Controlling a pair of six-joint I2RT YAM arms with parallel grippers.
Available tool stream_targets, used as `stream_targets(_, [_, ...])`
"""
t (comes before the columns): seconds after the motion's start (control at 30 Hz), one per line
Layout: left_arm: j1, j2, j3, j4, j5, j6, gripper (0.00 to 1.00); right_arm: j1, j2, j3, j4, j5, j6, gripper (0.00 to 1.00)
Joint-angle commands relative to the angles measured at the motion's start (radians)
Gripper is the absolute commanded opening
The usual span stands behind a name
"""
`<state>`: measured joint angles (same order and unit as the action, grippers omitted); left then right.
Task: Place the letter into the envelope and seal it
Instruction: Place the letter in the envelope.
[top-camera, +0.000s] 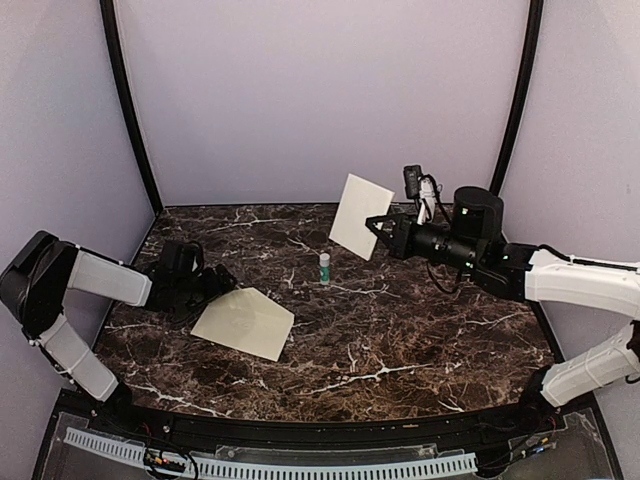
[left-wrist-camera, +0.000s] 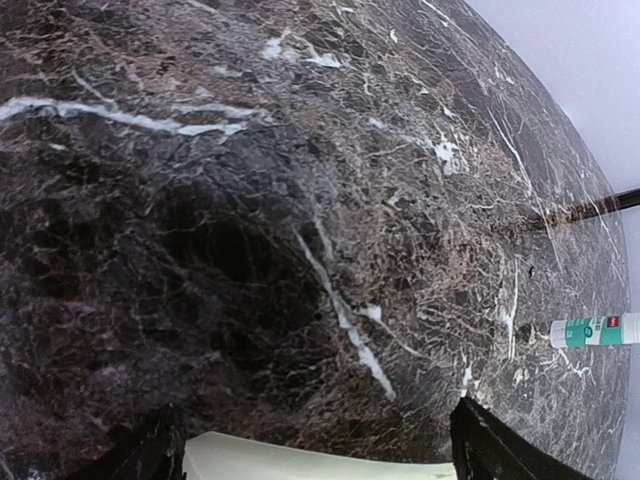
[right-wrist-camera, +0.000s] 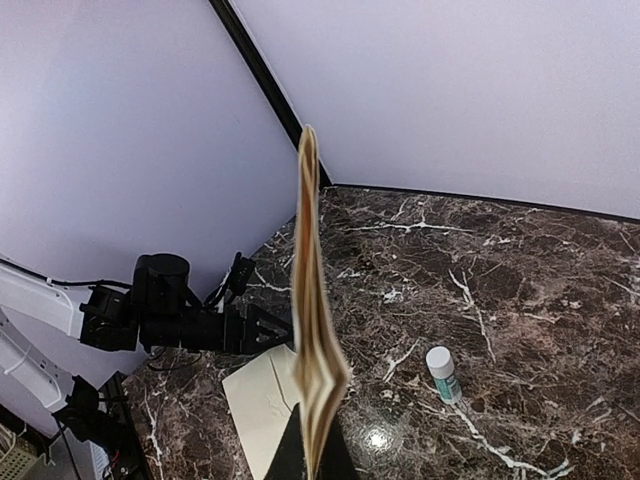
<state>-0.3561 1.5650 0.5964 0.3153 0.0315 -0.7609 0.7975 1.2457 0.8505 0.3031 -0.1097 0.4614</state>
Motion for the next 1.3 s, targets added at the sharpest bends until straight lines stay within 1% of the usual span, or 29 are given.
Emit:
stream_targets(0.0, [0.005, 0.034, 0.038, 0.035, 0.059, 0.056, 0.90, -0.006, 0.018, 0.018, 0.020, -0.011, 0.002, 0.00])
stream_targets(0.27, [-0.006, 0.134, 0.074, 0.146, 0.268, 0.142, 0.87, -0.006, 0.023, 0.033, 0.001, -0.013, -0.001, 0.00])
stream_targets(0.37, [-0.046, 0.168, 0.115, 0.151, 0.313, 0.172, 0.86, -0.006, 0.020, 0.036, -0.004, -0.010, -0.001, 0.00])
stream_targets(0.47, [-0.094, 0.221, 0.147, 0.160, 0.338, 0.158, 0.86, -0.006, 0.013, 0.035, -0.007, -0.002, -0.001, 0.00])
stream_targets(0.6, [-0.164, 0.254, 0.186, 0.183, 0.353, 0.142, 0.86, -0.006, 0.003, 0.034, -0.016, 0.006, -0.001, 0.00])
stream_targets(0.67, [-0.186, 0.240, 0.202, 0.171, 0.333, 0.143, 0.86, -0.006, -0.005, 0.033, -0.023, 0.010, -0.001, 0.00])
stream_targets(0.73, [-0.199, 0.201, 0.217, 0.133, 0.284, 0.164, 0.86, -0.006, -0.011, 0.031, -0.032, 0.015, -0.002, 0.00])
stream_targets(0.8, [-0.215, 0.142, 0.251, 0.048, 0.193, 0.204, 0.86, -0.006, -0.018, 0.029, -0.039, 0.020, -0.006, 0.00])
stream_targets(0.83, [-0.224, 0.105, 0.264, -0.029, 0.119, 0.219, 0.86, -0.006, -0.023, 0.028, -0.040, 0.024, -0.008, 0.00])
stream_targets(0.87, [-0.246, 0.087, 0.291, -0.073, 0.076, 0.247, 0.86, -0.006, -0.025, 0.026, -0.040, 0.026, -0.010, 0.00])
stream_targets(0.9, [-0.259, 0.055, 0.304, -0.155, -0.008, 0.256, 0.86, -0.006, -0.027, 0.024, -0.039, 0.029, -0.012, 0.00])
stream_targets(0.93, [-0.282, 0.044, 0.325, -0.193, -0.045, 0.262, 0.86, -0.006, -0.027, 0.023, -0.037, 0.032, -0.012, 0.00])
stream_targets(0.97, [-0.294, 0.025, 0.334, -0.263, -0.100, 0.258, 0.87, -0.006, -0.027, 0.022, -0.034, 0.033, -0.013, 0.00])
stream_targets(1.0, [-0.317, 0.019, 0.351, -0.300, -0.137, 0.249, 0.87, -0.006, -0.027, 0.021, -0.031, 0.033, -0.013, 0.00])
stream_targets(1.03, [-0.330, 0.011, 0.360, -0.379, -0.155, 0.242, 0.87, -0.006, -0.027, 0.021, -0.027, 0.033, -0.013, 0.00])
stream_targets(1.1, [-0.376, 0.012, 0.385, -0.479, -0.206, 0.215, 0.87, -0.006, -0.028, 0.018, -0.020, 0.029, -0.013, 0.00])
stream_targets(1.17, [-0.424, 0.016, 0.396, -0.547, -0.235, 0.167, 0.87, -0.006, -0.031, 0.014, -0.015, 0.030, -0.013, 0.00])
stream_targets(1.23, [-0.483, 0.023, 0.394, -0.581, -0.244, 0.111, 0.86, -0.006, -0.034, 0.010, -0.015, 0.032, -0.013, 0.00])
stream_targets(1.27, [-0.496, 0.028, 0.397, -0.603, -0.258, 0.084, 0.86, -0.006, -0.036, 0.010, -0.017, 0.031, -0.012, 0.00])
